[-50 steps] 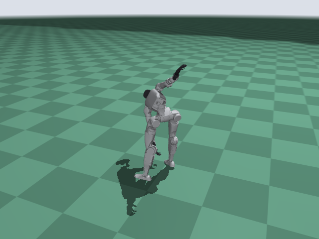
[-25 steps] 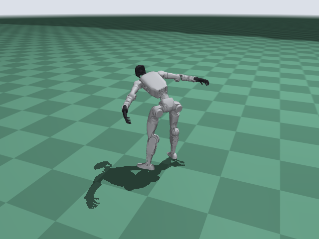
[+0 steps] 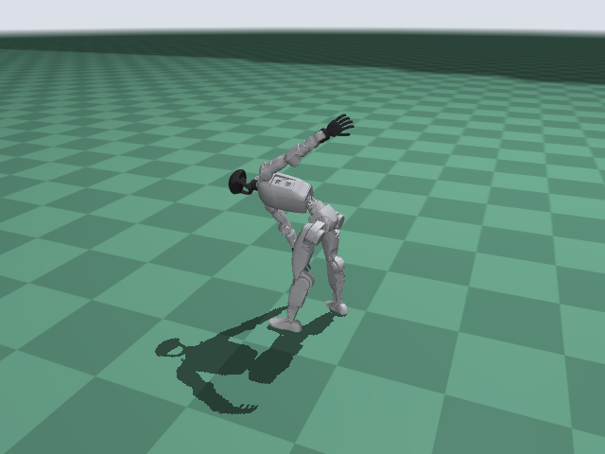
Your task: Upper body actions
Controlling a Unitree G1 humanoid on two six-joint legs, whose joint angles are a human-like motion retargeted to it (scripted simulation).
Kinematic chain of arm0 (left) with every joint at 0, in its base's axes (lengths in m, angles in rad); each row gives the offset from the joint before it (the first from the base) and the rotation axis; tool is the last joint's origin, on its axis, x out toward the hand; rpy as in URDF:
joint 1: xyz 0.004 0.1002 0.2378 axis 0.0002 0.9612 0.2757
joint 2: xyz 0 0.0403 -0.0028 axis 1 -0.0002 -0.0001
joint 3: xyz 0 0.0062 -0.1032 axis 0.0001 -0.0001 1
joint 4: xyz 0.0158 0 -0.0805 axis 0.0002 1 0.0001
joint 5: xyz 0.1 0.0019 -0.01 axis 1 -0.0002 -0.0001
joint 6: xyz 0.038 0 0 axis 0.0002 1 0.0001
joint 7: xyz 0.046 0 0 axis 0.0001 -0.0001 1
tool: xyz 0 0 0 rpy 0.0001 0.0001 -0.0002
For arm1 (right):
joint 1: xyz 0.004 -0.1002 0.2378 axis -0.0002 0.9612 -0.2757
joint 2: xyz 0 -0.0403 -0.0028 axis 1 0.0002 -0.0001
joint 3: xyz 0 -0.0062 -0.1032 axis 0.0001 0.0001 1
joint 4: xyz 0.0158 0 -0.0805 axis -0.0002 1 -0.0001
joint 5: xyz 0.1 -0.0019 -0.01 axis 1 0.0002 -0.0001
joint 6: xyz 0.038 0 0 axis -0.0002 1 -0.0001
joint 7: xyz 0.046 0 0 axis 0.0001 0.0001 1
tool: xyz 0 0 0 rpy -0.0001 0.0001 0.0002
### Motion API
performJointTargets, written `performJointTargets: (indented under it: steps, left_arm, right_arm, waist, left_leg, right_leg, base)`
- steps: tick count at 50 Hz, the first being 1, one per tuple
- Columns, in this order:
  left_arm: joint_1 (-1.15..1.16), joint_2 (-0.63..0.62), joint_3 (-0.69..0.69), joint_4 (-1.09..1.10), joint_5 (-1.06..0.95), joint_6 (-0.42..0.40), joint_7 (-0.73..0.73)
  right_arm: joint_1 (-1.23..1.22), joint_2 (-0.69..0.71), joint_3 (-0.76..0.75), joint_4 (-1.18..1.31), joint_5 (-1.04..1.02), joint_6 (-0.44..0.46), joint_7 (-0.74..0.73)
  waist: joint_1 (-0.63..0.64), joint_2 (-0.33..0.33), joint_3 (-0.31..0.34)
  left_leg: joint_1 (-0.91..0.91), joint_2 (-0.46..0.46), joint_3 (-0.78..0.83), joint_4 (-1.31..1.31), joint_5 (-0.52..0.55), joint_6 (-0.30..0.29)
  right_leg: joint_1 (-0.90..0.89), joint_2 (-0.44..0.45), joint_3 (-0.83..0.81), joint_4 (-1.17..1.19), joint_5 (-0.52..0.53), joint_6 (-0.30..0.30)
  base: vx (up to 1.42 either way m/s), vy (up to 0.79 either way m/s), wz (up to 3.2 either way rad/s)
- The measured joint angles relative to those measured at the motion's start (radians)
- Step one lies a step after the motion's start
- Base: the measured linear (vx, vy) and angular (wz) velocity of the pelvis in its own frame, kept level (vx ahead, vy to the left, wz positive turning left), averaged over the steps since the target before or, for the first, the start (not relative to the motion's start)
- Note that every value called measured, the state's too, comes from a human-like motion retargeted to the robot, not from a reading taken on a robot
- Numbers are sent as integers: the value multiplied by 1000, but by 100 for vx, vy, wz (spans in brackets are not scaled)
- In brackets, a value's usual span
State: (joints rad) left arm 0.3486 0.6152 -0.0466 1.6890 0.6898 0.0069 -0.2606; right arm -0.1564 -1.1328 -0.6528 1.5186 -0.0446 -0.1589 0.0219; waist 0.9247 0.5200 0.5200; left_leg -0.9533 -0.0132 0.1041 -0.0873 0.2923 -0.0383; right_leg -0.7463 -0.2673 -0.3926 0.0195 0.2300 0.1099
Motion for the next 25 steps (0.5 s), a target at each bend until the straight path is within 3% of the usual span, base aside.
performJointTargets:
  steps: [3,7,13,25]
  left_arm:
    - [-101,18,-130,-5,30,-21,-7]
    - [-170,-1,-212,-12,-49,-43,-18]
    - [-233,14,-242,-40,-158,-84,17]
    - [-178,7,-160,11,-288,-11,140]
  right_arm:
    - [-34,11,-9,-40,5,43,55]
    - [-142,-4,123,-89,-48,100,71]
    - [-325,-23,270,-113,-75,153,49]
    - [-415,-42,353,-141,-54,134,91]
  waist:
    - [136,0,0]
    - [164,0,0]
    - [189,0,0]
    - [132,0,0]
  left_leg:
    - [-69,12,-8,0,10,0]
    - [-149,16,-39,0,20,-4]
    - [-253,40,-68,0,31,-9]
    - [-272,48,-83,0,26,-8]
  right_leg:
    - [-55,20,44,10,-14,-5]
    - [-108,39,30,12,-28,9]
    - [-178,78,19,-9,-35,15]
    - [-208,85,11,-13,-21,2]
  base:
    - [46,-53,-3]
    - [36,-23,18]
    - [24,-6,-22]
    - [-7,3,-8]
